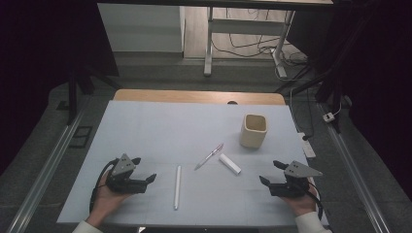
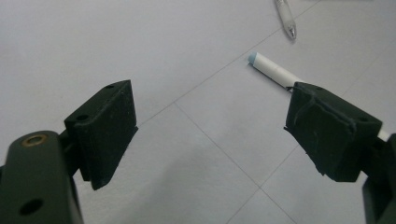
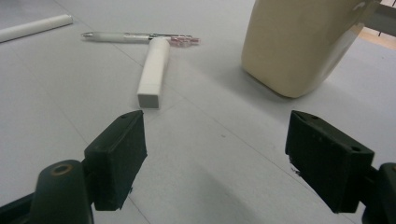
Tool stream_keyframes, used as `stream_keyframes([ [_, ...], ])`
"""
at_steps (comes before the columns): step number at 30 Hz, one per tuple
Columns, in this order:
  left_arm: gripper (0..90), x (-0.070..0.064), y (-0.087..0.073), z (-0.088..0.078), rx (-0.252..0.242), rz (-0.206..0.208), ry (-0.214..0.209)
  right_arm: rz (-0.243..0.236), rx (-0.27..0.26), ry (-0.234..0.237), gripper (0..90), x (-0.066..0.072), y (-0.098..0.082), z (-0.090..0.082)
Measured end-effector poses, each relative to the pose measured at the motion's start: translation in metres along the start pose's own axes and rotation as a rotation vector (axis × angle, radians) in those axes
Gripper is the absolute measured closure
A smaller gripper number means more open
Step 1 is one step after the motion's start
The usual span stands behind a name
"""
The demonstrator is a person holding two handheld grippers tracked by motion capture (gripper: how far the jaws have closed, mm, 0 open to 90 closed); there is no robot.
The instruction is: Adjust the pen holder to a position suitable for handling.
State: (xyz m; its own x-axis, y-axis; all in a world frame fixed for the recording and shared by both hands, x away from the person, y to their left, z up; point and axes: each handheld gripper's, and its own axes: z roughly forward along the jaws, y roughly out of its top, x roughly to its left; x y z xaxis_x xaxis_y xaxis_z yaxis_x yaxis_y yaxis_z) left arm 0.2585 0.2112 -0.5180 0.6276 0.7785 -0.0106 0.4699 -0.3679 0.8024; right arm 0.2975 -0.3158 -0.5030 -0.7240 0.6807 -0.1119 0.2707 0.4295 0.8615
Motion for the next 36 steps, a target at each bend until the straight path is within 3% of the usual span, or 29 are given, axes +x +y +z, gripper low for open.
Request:
stream_keyframes([
  [21,16.2,-0.002,0.0,0.002,0.013,0.024,0.0,0.003,0.047,0.014,24.9,0.002,-0.001,0.004],
  [30,16.4,-0.002,0.001,0.004,0.011,0.027,0.016,0.012,0.026,0.029,26.7,0.003,0.007,0.005],
  [36,16.4,-0.002,0.0,0.005,0.013,0.024,0.015,0.008,0.038,0.001,28.3,0.0,0.013,0.007],
])
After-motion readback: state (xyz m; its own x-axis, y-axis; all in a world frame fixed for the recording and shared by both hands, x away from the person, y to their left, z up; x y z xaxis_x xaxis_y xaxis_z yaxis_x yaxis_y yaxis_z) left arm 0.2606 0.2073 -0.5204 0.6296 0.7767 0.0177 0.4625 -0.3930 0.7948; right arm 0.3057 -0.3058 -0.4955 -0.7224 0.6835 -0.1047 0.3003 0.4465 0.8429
